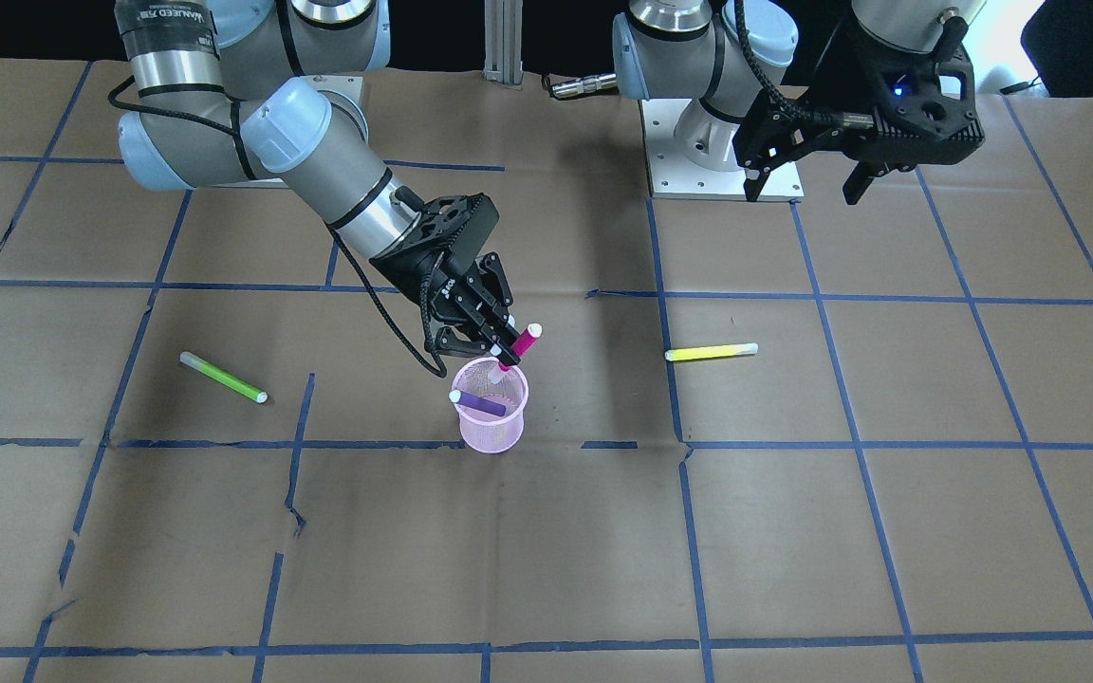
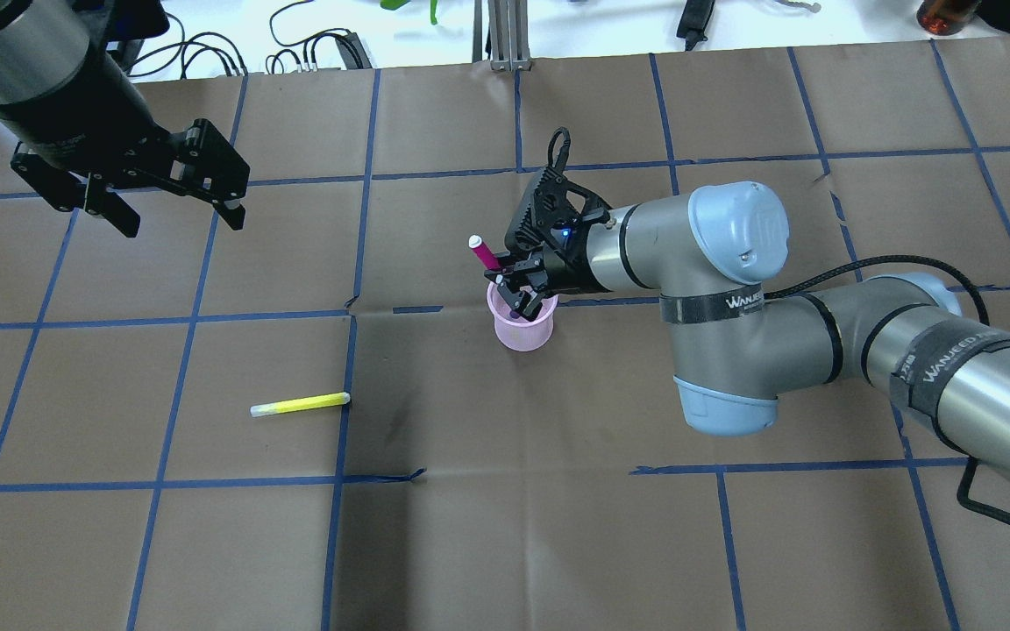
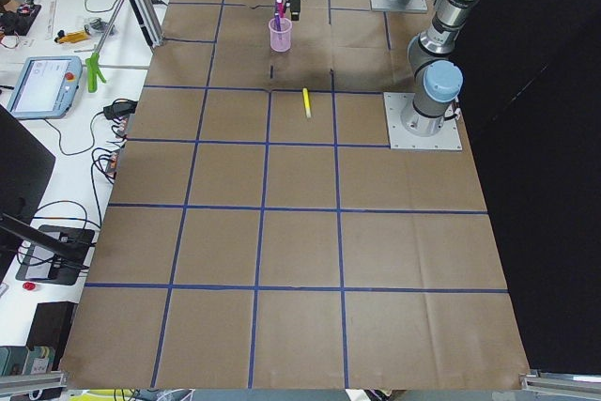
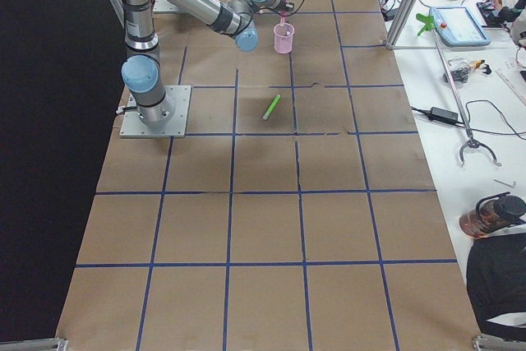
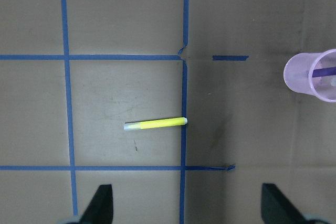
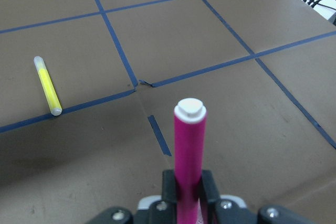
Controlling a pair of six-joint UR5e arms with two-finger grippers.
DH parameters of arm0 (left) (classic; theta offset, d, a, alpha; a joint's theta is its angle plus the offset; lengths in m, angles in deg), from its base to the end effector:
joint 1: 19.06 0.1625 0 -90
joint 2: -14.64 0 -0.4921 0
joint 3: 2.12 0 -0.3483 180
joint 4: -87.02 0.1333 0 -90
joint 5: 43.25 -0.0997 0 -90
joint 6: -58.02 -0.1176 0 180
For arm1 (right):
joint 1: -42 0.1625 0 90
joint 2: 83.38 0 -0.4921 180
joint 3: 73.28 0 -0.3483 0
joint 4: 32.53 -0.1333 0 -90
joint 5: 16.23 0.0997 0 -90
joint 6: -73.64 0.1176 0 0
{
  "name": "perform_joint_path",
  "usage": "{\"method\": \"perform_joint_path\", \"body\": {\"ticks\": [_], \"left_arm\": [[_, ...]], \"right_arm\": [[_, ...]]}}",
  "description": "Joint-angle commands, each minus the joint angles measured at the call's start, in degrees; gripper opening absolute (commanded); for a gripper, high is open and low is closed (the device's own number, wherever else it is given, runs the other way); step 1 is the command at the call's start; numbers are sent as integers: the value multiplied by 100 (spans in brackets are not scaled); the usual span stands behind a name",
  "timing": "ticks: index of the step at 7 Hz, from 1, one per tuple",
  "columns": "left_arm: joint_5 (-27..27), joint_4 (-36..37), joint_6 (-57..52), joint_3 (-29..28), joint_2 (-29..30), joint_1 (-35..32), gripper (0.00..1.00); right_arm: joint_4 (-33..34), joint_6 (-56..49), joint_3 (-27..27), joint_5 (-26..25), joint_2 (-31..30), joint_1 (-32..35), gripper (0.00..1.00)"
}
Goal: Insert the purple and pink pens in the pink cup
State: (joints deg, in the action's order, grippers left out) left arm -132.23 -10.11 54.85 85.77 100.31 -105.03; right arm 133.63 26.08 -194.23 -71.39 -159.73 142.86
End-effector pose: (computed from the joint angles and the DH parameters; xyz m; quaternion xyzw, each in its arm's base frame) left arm -0.1064 -0.4157 0.5735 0.0076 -0.9999 -0.0055 0.0093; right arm 0.2910 -0.4529 0.3661 -0.5191 0.7617 -0.3370 0.1918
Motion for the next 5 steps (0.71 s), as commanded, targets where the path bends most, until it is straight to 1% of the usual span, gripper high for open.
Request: {"method": "perform_joint_path", "body": {"ticks": [1, 2, 3, 4, 5], "left_arm": [[-5, 0, -17, -8, -15, 10, 98], [-5, 0, -17, 0, -15, 10, 98], [-5, 0, -17, 0, -15, 10, 98], [-5, 9, -17, 0, -15, 19, 98], [4, 9, -17, -8, -24, 10, 98]], "right_arm": [[371, 53, -25, 14, 487, 12, 0], [373, 62, -16, -12, 498, 13, 1], [382, 97, -7, 5, 498, -5, 25], [391, 115, 10, 5, 498, -5, 98], [382, 559, 19, -29, 455, 12, 100]]}}
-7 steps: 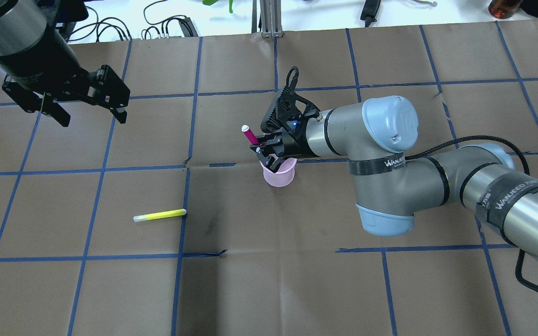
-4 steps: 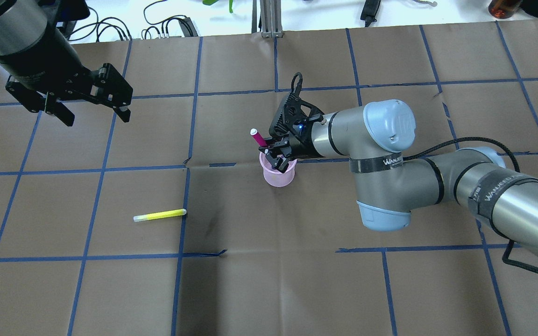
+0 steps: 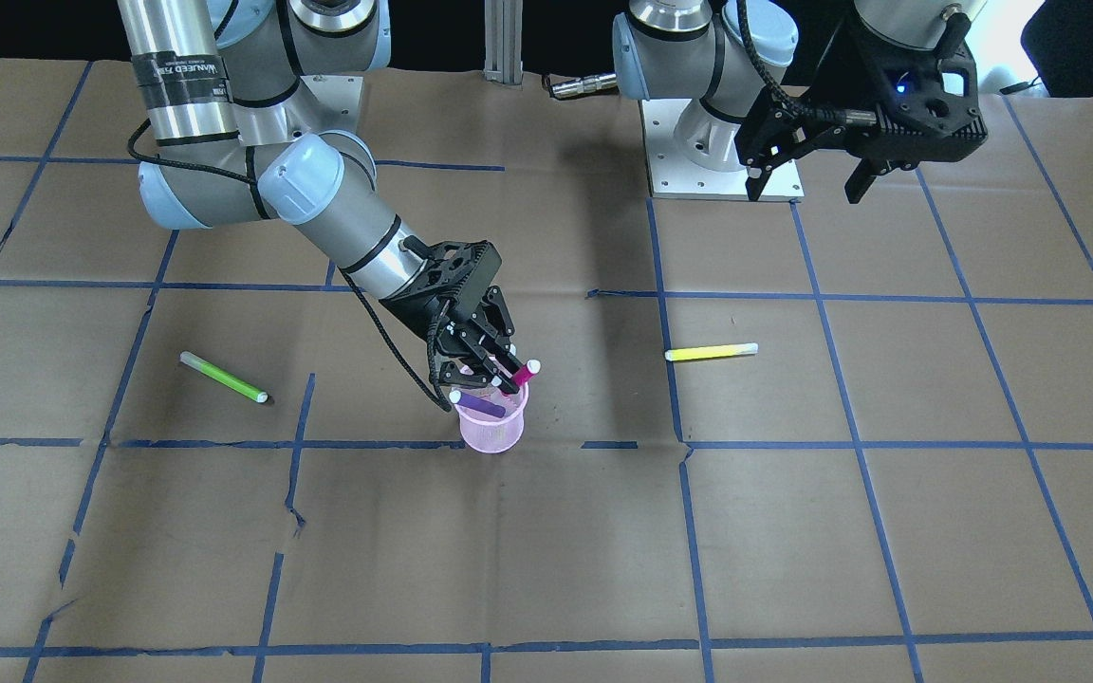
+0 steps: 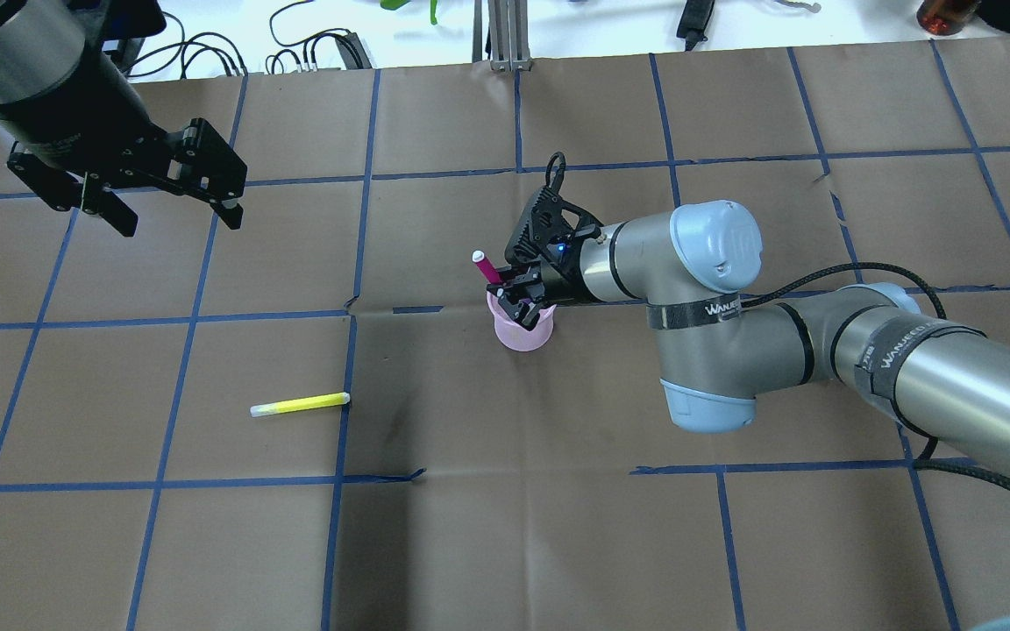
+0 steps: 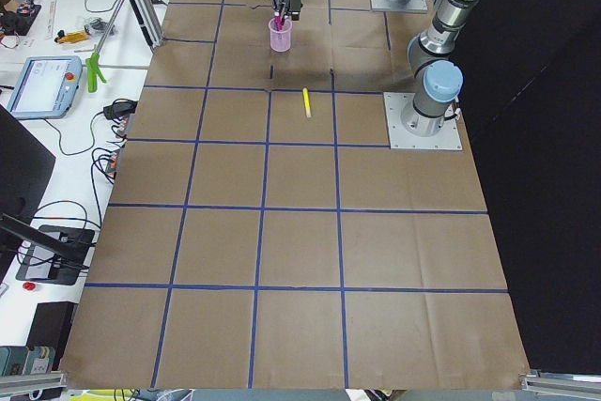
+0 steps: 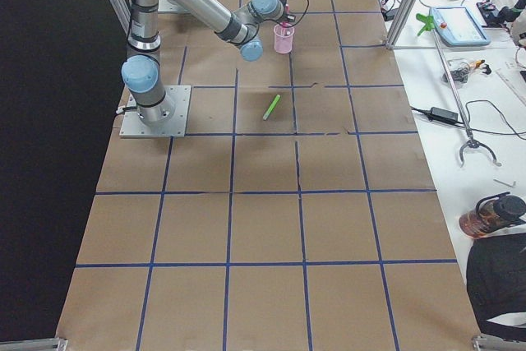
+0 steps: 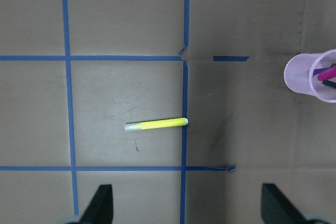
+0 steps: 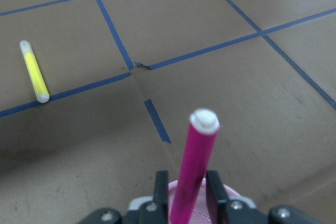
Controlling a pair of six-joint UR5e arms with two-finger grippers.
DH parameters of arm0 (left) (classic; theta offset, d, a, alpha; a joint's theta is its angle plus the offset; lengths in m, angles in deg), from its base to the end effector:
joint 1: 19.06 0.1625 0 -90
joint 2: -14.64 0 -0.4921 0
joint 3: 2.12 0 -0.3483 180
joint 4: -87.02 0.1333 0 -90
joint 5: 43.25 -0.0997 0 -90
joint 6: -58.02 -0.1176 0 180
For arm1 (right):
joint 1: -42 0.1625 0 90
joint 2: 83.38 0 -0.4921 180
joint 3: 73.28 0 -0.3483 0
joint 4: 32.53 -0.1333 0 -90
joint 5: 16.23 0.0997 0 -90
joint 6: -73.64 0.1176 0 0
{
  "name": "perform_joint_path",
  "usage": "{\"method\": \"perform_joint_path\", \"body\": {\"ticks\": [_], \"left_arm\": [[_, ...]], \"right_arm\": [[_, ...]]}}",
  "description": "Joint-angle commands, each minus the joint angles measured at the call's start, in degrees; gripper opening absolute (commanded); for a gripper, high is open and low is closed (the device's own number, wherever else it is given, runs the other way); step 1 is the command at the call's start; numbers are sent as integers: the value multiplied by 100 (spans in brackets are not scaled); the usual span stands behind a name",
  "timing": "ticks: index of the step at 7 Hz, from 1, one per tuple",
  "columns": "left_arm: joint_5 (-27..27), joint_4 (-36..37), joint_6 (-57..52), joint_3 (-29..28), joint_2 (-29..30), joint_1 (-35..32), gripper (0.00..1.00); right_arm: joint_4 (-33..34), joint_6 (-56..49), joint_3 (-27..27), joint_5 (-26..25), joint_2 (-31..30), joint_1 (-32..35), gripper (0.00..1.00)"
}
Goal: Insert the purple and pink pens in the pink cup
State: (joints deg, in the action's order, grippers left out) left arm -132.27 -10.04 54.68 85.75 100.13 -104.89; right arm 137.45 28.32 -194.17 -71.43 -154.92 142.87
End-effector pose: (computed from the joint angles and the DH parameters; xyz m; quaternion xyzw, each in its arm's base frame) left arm -0.1054 -0.4149 0.5750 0.0073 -0.9999 -0.0031 0.0088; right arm 0.2944 -0.4706 0.3327 -0.5031 0.7747 -0.3261 0.2009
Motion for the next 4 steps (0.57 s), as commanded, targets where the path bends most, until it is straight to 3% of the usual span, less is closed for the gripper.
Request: {"method": "perform_joint_path", "body": {"ticks": [1, 3, 4], "left_arm": [[-2, 3, 0, 2, -23, 5, 98], [7, 3, 0, 2, -32, 14, 98], [7, 3, 0, 2, -32, 14, 98]], "right_arm": [[0, 557, 56, -17, -79, 2, 100], [-95, 1047, 301, -43, -446, -24, 100], [-549, 1556, 477, -104, -692, -24, 100]]}}
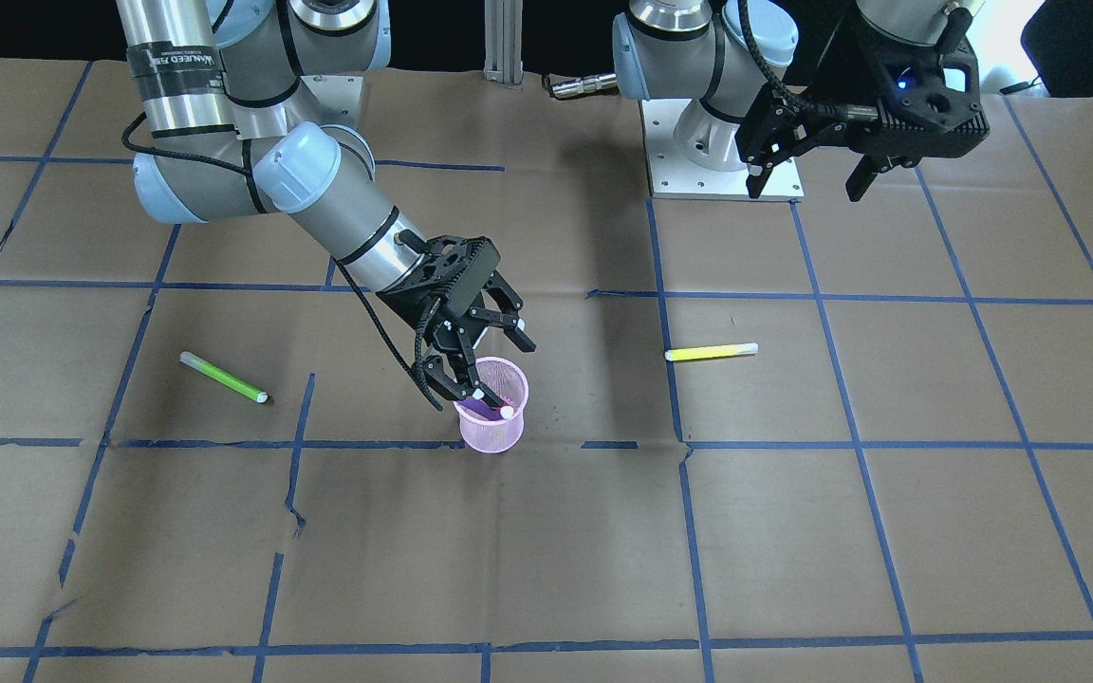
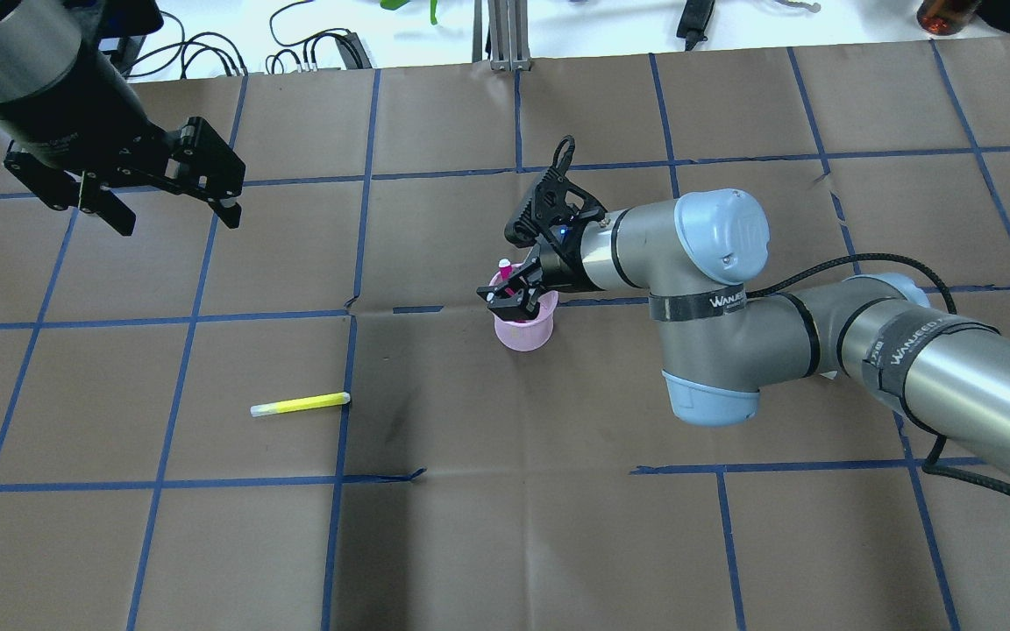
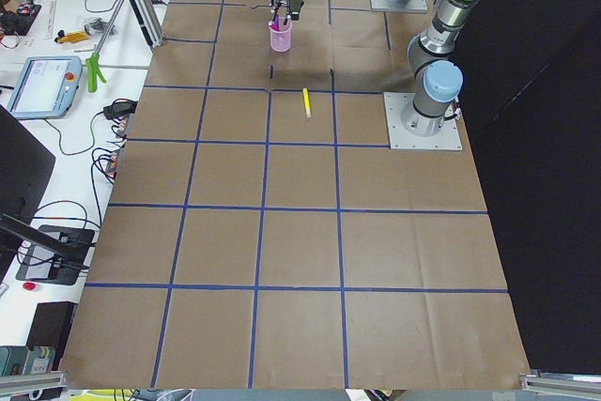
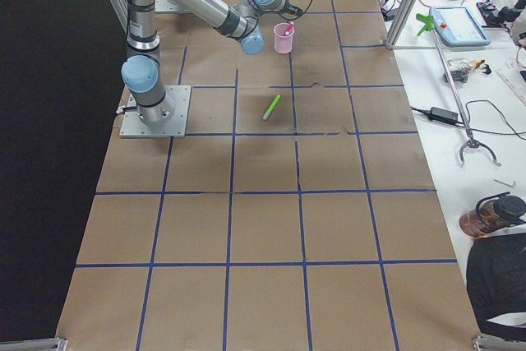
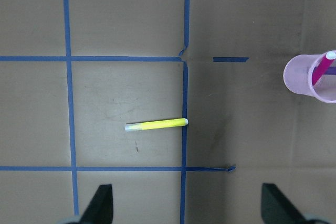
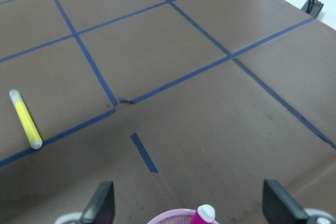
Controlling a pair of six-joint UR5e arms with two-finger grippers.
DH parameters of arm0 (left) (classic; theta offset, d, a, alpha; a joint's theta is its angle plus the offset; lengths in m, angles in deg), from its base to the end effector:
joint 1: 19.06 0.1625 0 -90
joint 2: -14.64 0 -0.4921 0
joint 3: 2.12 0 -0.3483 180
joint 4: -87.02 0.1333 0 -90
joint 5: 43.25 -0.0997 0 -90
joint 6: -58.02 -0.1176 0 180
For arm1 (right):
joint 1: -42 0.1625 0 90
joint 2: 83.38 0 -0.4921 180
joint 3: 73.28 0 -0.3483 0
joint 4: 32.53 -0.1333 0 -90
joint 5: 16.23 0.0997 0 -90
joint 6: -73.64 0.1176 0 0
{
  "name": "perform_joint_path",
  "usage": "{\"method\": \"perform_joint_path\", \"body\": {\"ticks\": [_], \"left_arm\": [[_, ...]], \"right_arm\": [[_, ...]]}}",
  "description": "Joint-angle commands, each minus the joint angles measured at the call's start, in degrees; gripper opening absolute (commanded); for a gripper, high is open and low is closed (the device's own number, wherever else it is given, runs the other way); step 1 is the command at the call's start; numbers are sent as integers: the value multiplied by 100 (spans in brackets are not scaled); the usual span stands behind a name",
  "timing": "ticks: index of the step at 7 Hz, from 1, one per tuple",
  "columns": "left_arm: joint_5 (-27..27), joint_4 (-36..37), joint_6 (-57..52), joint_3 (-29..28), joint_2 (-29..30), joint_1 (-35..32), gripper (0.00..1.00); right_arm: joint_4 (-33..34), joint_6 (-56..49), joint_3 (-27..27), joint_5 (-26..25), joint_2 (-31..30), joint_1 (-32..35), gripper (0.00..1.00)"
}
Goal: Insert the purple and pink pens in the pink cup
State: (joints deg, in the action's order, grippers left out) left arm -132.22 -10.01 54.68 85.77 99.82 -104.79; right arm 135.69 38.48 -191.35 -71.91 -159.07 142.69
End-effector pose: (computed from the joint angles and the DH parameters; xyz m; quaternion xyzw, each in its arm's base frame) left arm -0.1050 -0.4129 0.5771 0.0081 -0.9999 -0.0003 0.0090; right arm 0.2920 -0.4706 0.3842 -0.4377 0.8020 -0.3468 0.2120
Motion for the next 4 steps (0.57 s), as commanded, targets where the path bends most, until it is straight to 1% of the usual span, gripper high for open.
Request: {"method": "perform_joint_path", "body": {"ticks": [1, 2, 3, 4], "left_arm": [[3, 0, 0, 0, -11, 3, 98], [3, 0, 0, 0, -11, 3, 98], [3, 0, 0, 0, -19, 3, 98], [3, 0, 0, 0, -20, 3, 98]], "right_arm": [[-1309, 789, 493, -196, -585, -41, 100], [-2588, 913, 983, -807, -823, -50, 100], [-3784, 1245, 1458, -1387, -886, -102, 100], [-4580, 1866, 1776, -1776, -895, -277, 100]]}}
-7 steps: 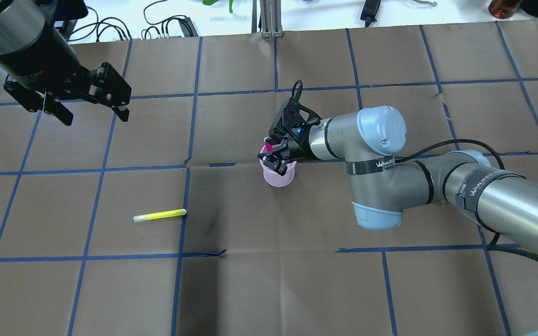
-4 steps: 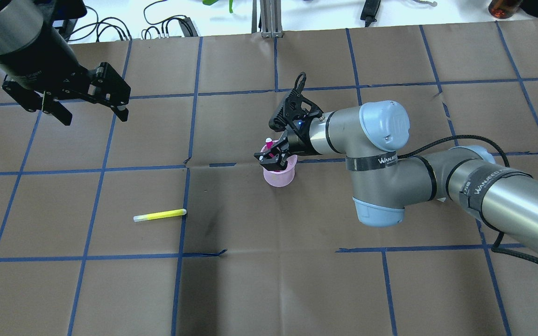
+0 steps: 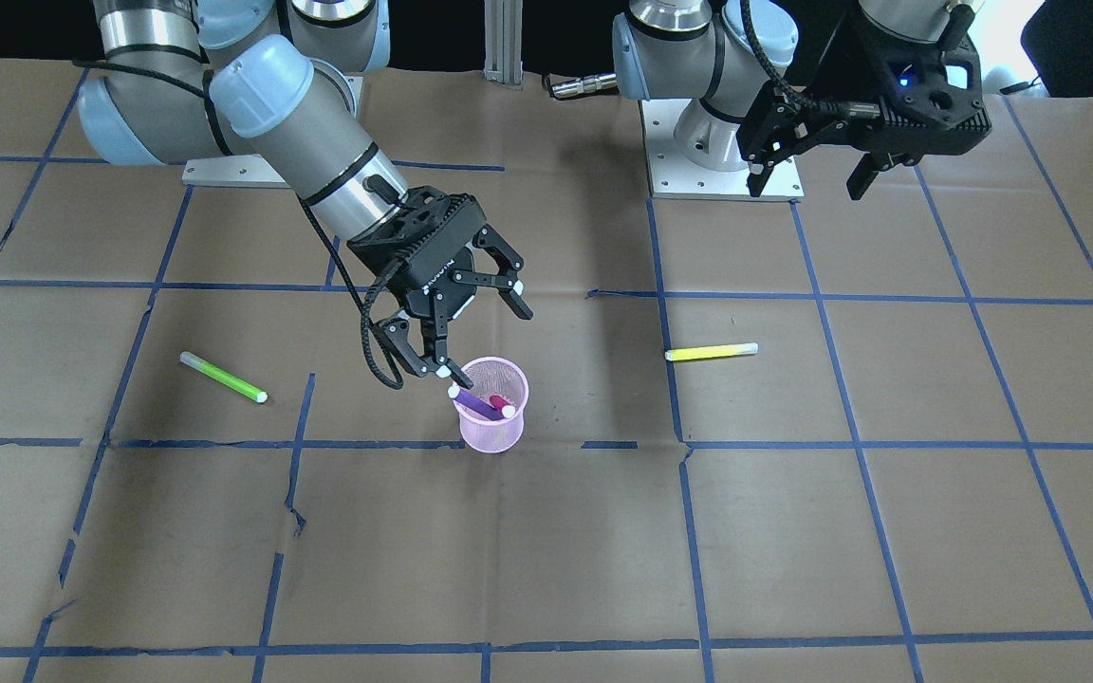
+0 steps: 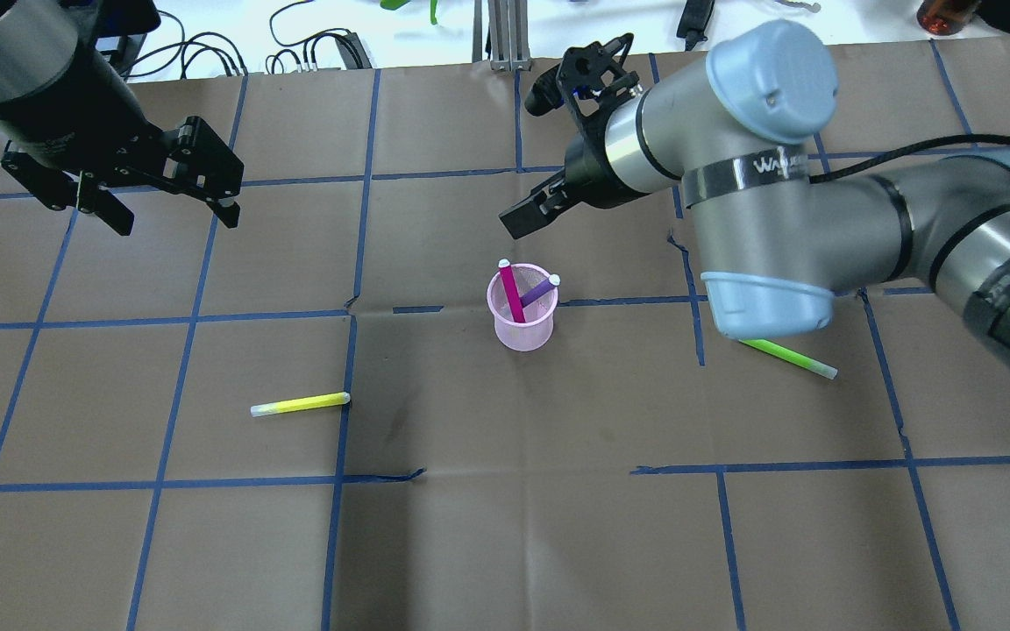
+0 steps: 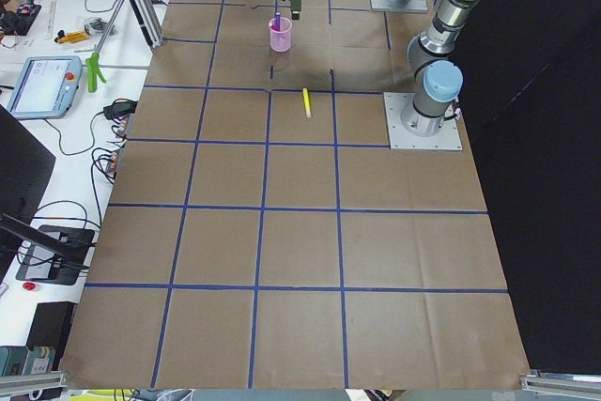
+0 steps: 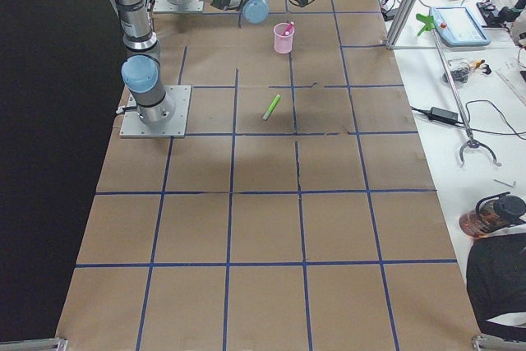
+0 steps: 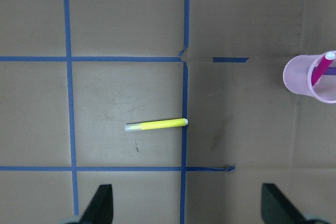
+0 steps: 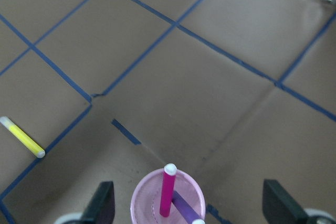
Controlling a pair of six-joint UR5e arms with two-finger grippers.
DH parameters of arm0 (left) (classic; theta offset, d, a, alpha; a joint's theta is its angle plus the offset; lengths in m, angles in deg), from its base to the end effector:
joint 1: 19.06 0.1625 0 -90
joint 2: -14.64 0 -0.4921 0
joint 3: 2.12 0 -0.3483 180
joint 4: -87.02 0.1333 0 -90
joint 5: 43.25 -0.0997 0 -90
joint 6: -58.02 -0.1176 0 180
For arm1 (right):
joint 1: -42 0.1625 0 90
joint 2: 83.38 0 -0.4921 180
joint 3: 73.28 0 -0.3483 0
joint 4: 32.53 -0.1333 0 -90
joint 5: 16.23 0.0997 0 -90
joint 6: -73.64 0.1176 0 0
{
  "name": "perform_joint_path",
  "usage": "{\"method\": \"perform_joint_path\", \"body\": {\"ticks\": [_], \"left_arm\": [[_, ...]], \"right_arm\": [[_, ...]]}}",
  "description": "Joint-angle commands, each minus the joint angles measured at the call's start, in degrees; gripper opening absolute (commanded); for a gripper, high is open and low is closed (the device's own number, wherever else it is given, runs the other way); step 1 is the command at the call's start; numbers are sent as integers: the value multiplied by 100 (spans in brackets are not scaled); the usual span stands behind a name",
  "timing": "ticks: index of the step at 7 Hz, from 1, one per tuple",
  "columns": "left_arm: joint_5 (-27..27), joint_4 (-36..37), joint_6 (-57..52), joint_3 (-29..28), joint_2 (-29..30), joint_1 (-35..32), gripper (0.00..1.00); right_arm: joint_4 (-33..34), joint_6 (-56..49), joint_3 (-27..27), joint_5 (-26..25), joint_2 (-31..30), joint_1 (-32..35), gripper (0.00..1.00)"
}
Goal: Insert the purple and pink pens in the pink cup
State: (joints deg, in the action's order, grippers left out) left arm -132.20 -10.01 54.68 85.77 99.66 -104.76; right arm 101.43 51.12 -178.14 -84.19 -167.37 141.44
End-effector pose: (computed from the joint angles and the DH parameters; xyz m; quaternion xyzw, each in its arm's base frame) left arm -0.1049 -0.4118 0.5783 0.0084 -0.9999 0.0011 0.0091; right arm 0.2589 -0.4754 0.4666 -0.3015 0.9140 -0.2165 0.1637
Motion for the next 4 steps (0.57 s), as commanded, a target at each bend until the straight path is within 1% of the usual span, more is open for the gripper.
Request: {"method": "perform_joint_path", "body": {"ticks": [1, 2, 4], "left_arm": [[0, 0, 0, 0, -4, 0, 98], [0, 0, 0, 0, -4, 0, 98], [0, 0, 0, 0, -4, 0, 98]], "right_arm": [[-1918, 1070, 737, -569, -65, -405, 100], [-2735, 1344, 1053, -630, -82, -617, 100], [-4571, 1827, 1878, -1497, -82, -794, 100]]}}
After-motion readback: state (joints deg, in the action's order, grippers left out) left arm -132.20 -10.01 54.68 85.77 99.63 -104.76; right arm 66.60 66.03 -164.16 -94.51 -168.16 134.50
